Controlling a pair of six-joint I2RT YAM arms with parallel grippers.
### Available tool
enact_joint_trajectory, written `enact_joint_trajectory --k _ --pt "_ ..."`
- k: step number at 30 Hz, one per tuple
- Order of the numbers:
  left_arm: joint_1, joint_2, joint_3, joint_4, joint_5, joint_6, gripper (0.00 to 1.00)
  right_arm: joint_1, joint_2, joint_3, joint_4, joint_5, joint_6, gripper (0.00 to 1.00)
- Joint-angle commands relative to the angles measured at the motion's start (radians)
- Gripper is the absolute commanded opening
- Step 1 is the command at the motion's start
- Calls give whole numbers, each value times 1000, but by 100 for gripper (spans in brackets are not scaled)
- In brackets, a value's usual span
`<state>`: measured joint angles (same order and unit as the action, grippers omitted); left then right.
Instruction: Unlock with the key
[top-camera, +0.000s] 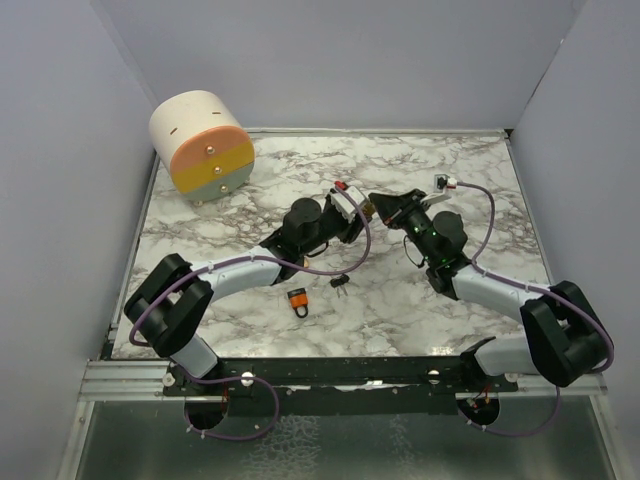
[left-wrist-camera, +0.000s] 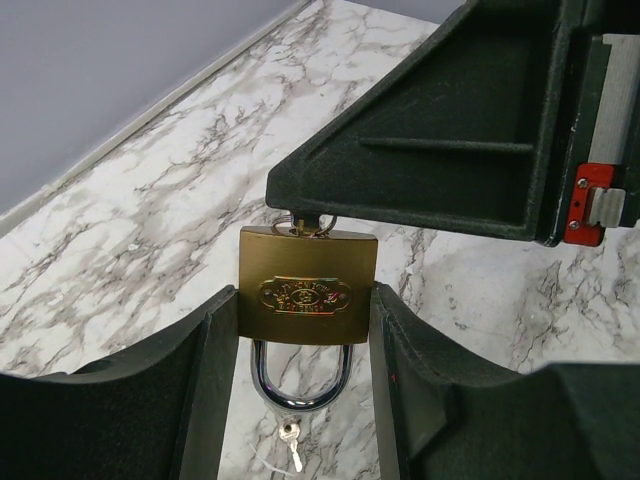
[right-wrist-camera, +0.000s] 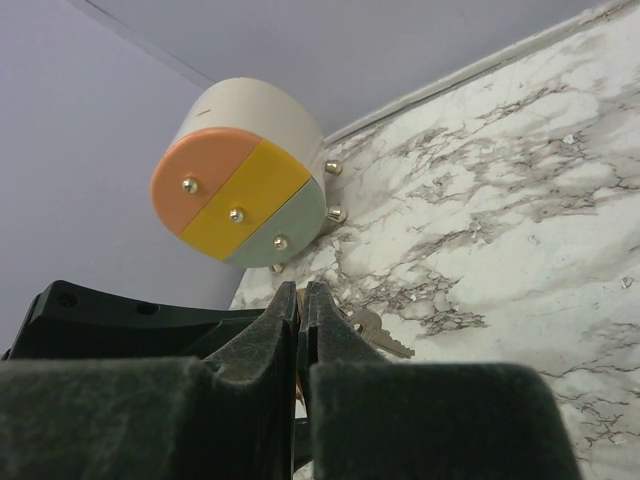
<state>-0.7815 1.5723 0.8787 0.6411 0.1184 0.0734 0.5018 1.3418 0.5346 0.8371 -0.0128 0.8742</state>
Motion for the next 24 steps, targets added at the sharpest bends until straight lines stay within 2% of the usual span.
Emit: enact_joint_trajectory --k 1,5,15,20,24 --pt "-15 -34 129 261 -53 -34 0 46 -18 -4 -155 -151 -5 1" --pt "-25 -29 122 256 47 -44 0 46 -20 39 -213 -144 -27 1" --pt "-26 -44 83 183 -3 -45 0 44 -73 53 -254 -102 -67 1" --pt "-26 -49 59 174 -14 -52 0 38 -107 55 -255 -71 -86 12" --pt "-25 -53 36 170 -13 -62 0 20 -124 59 -248 -64 -89 14"
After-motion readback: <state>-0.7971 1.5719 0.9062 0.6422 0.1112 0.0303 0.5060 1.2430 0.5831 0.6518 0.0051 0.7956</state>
